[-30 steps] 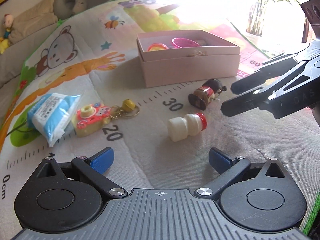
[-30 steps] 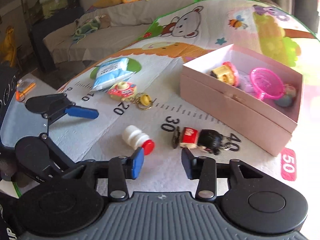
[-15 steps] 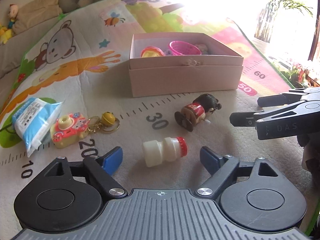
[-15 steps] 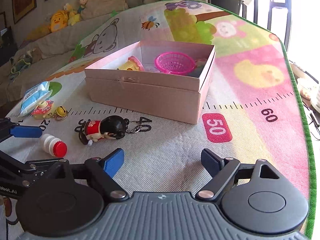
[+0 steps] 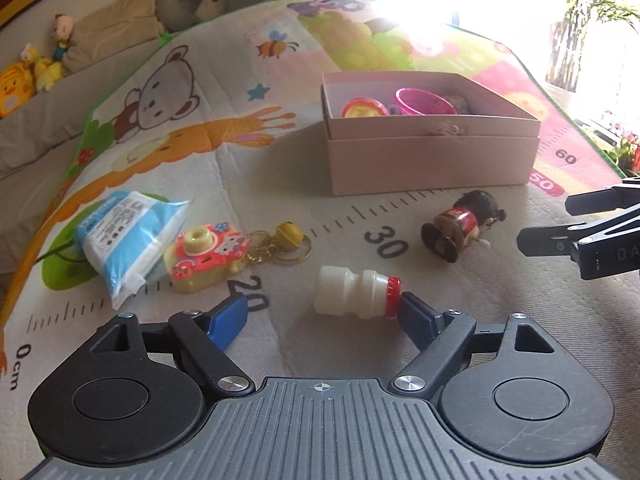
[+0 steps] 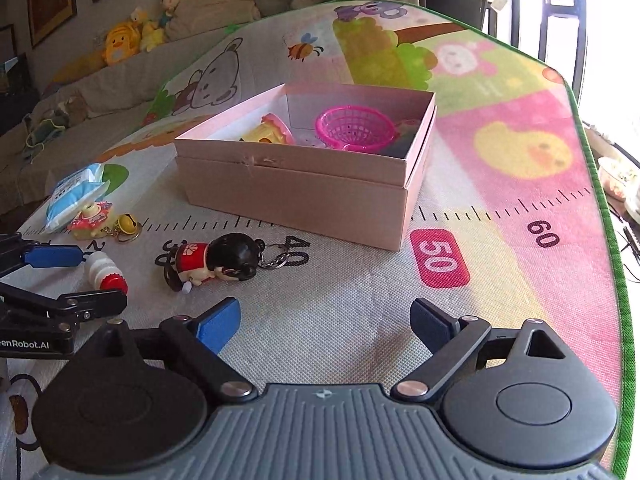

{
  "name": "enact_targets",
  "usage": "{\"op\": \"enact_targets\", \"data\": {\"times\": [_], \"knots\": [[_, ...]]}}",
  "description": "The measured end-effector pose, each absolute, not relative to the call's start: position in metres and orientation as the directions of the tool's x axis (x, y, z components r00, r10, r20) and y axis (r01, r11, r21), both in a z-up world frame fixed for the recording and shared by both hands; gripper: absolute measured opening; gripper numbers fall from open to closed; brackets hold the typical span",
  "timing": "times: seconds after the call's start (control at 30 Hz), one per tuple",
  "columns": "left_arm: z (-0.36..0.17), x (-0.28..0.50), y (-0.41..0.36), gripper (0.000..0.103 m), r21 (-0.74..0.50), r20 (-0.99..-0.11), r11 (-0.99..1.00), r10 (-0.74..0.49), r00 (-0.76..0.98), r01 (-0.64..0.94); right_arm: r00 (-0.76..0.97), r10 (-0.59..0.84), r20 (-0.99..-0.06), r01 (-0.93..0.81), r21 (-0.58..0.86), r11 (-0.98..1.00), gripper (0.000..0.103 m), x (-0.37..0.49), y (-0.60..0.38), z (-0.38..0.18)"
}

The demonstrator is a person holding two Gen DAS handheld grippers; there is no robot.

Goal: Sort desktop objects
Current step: 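Grasp the white bottle with the left tool while the right tool grasps the doll keychain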

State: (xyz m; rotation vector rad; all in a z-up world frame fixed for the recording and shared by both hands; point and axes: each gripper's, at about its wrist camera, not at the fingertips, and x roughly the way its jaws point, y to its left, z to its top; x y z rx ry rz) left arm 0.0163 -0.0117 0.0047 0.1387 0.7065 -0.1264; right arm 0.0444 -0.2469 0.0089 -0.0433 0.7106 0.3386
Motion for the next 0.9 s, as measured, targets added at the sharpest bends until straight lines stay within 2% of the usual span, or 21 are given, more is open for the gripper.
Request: {"op": "enact_targets", "data": {"times": [0.07, 0.27, 0.6, 0.63, 0.67, 0.7, 0.9], "knots": [[0.003, 0.015, -0.006, 0.093, 0.071, -0.654, 0.986, -0.069, 0.754, 0.152, 0.688, 0.326, -0.649, -0.357, 0.088, 0.930, 0.092, 0.046, -0.239, 0.014], [0.002, 0.011, -0.003, 0.095, 0.052, -0.646, 0.985, -0.093, 0.758, 0.165, 0.657, 0.386, -0.648, -0.471, 0.047, 0.881, 0.092, 0.050, -0.206, 0.026], [0.002, 0.009, -0.001, 0.095, 0.031, -0.639, 0.983, -0.120, 0.760, 0.181, 0.633, 0.375, -0.677, -0.491, 0.024, 0.871, 0.092, 0.072, -0.182, 0.017], [0.002, 0.009, 0.000, 0.096, 0.028, -0.639, 0.983, -0.122, 0.759, 0.181, 0.637, 0.374, -0.674, -0.492, 0.019, 0.870, 0.090, 0.071, -0.181, 0.017], [0.002, 0.009, 0.000, 0.096, 0.026, -0.640, 0.983, -0.123, 0.758, 0.181, 0.634, 0.377, -0.675, -0.499, 0.014, 0.866, 0.082, 0.070, -0.180, 0.017], [0.002, 0.009, 0.000, 0.096, 0.025, -0.641, 0.983, -0.123, 0.757, 0.181, 0.627, 0.381, -0.680, -0.507, 0.016, 0.862, 0.069, 0.070, -0.179, 0.018], [0.002, 0.010, 0.000, 0.096, 0.024, -0.643, 0.983, -0.123, 0.756, 0.181, 0.637, 0.360, -0.682, -0.472, 0.025, 0.881, 0.065, 0.058, -0.197, 0.021]]}}
